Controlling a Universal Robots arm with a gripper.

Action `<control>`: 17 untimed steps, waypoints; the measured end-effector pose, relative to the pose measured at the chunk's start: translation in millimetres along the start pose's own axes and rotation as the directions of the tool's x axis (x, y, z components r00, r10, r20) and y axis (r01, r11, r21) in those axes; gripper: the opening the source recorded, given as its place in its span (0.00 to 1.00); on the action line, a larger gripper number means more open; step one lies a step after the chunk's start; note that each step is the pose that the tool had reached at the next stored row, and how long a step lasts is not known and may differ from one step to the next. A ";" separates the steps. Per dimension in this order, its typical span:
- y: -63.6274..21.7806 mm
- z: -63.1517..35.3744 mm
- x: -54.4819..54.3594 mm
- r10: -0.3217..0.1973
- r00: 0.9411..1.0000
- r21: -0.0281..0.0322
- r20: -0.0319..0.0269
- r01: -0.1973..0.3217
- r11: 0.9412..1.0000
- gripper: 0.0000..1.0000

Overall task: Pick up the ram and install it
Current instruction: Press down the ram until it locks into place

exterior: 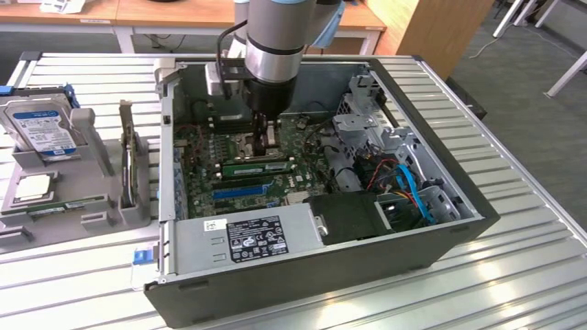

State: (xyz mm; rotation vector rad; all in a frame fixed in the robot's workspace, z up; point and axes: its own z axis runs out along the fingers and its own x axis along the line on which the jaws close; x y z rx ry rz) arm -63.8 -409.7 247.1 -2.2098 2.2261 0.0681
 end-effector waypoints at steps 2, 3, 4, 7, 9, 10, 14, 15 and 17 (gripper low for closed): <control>4.1 0.2 0.0 0.000 1.000 0.000 0.000 0.000 1.000 0.10; 6.0 0.3 0.0 0.000 1.000 0.000 0.000 0.000 1.000 0.10; 7.9 0.4 0.0 0.000 1.000 0.000 0.000 0.000 1.000 0.10; 12.4 0.7 0.0 0.000 1.000 0.000 0.000 0.000 1.000 0.10; 15.5 0.8 0.0 0.000 1.000 0.000 0.000 0.000 1.000 0.10; 17.1 0.9 0.0 0.000 1.000 0.000 0.000 0.000 1.000 0.10; 23.8 1.3 -0.1 0.000 1.000 0.000 0.000 0.000 1.000 0.10; 25.3 1.4 -0.1 0.000 1.000 0.000 0.000 0.000 1.000 0.10; 27.6 1.5 -0.2 0.000 1.000 0.000 0.000 0.000 1.000 0.10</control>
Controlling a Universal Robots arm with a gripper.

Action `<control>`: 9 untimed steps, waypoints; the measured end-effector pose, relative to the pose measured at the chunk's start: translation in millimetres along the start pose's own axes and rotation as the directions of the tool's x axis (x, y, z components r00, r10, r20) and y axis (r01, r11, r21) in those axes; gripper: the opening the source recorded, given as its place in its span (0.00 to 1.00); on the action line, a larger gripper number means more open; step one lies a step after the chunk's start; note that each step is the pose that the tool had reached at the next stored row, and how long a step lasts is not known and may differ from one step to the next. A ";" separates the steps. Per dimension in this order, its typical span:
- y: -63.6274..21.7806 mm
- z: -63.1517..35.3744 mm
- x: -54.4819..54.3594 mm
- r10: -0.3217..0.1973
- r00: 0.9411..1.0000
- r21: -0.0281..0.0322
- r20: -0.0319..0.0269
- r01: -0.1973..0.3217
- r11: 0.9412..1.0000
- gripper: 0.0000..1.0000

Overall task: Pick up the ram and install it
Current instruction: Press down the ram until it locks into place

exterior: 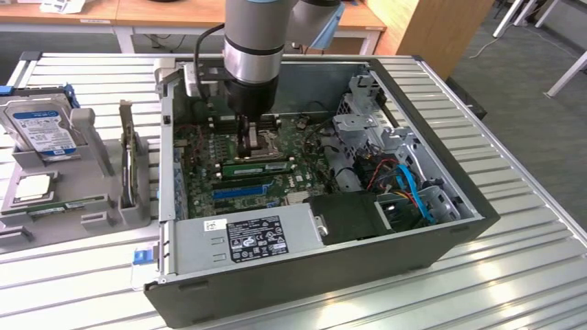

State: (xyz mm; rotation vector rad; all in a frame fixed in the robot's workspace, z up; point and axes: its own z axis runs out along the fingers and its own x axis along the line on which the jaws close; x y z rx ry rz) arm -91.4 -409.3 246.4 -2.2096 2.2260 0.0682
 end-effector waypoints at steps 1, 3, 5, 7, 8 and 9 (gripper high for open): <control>0.5 0.0 0.0 0.000 1.000 0.000 0.000 0.000 1.000 0.10; 0.6 0.0 0.0 0.000 1.000 0.000 0.000 0.000 1.000 0.10; 0.6 0.0 0.1 0.000 1.000 0.000 0.000 0.000 1.000 0.10; 0.7 0.0 1.0 0.000 1.000 0.000 0.000 0.000 1.000 0.10; 0.7 -0.1 1.9 0.000 1.000 0.000 0.000 0.000 1.000 0.10; 0.7 -0.1 2.7 0.000 1.000 0.000 0.000 0.000 1.000 0.10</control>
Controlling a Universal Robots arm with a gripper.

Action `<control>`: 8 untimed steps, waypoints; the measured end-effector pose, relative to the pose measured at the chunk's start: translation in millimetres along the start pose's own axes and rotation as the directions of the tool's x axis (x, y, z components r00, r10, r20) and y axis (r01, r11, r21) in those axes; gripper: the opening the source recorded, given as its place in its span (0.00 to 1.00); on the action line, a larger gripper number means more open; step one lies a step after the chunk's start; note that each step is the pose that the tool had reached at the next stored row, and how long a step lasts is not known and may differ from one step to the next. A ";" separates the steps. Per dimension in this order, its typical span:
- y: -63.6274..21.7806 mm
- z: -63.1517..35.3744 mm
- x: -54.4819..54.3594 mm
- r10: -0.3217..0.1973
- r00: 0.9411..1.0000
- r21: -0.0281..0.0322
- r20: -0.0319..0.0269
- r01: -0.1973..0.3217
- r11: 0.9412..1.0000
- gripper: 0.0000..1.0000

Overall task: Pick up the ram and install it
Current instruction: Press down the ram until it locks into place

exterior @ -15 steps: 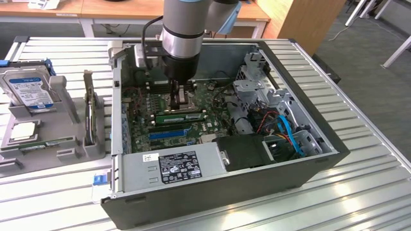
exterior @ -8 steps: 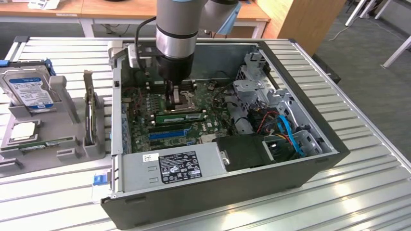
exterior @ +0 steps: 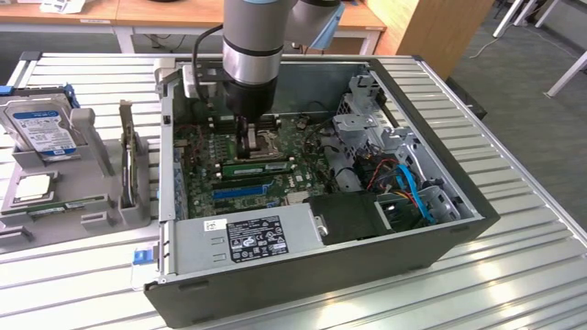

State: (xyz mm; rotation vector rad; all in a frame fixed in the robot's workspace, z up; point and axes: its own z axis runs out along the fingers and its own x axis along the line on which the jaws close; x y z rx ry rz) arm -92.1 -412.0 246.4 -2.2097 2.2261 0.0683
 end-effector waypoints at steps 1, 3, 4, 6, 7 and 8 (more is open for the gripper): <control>0.1 0.0 0.6 0.000 1.000 0.000 0.000 0.000 1.000 0.10; 0.2 0.0 0.8 0.000 1.000 0.000 0.000 0.000 1.000 0.10; 0.2 0.0 0.8 0.000 1.000 0.000 0.000 0.000 1.000 0.10; 0.1 0.0 0.9 0.000 1.000 0.000 0.000 0.000 1.000 0.10; 0.2 0.1 0.9 0.000 1.000 0.000 0.000 0.000 1.000 0.10; 0.7 0.4 1.0 0.000 1.000 0.000 0.000 0.000 1.000 0.10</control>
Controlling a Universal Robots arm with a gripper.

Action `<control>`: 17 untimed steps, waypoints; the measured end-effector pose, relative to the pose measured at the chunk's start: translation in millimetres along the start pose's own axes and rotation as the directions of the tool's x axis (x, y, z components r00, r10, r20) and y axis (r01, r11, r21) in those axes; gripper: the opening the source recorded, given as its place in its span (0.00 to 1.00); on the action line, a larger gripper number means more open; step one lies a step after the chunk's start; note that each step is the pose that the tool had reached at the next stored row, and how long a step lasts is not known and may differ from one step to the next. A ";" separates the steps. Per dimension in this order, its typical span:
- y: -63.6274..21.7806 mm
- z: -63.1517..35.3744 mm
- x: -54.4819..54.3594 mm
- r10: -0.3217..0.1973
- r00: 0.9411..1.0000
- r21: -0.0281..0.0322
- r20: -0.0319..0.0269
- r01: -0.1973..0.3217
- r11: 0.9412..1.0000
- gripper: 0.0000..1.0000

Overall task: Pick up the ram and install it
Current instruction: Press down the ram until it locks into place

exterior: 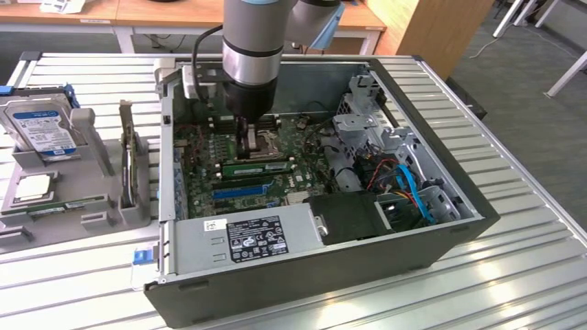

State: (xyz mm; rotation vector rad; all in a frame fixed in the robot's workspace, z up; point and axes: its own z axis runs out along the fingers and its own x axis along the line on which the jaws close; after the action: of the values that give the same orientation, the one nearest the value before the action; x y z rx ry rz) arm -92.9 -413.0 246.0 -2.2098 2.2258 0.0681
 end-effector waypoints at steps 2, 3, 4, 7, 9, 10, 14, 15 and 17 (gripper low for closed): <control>1.2 0.3 0.0 0.000 1.000 0.000 0.000 0.000 1.000 0.10; 1.4 0.4 -0.1 0.000 1.000 0.000 0.000 0.000 1.000 0.10; 1.4 0.4 -0.1 0.000 1.000 0.000 0.000 0.000 1.000 0.10; 1.4 0.9 -0.1 0.000 1.000 0.000 0.000 0.000 1.000 0.10; 1.4 2.2 0.0 0.000 1.000 0.000 0.000 0.000 1.000 0.10; 1.4 2.9 0.0 0.000 1.000 0.000 0.000 0.000 1.000 0.10; 1.4 4.7 0.1 0.000 1.000 0.000 0.000 0.000 1.000 0.10; 1.4 4.7 0.1 0.000 1.000 0.000 0.000 0.000 1.000 0.10; 1.3 4.8 0.1 0.000 1.000 0.000 0.000 0.000 1.000 0.10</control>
State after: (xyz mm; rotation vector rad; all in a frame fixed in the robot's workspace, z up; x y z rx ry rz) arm -94.3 -412.9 241.3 -2.2098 2.2261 0.0680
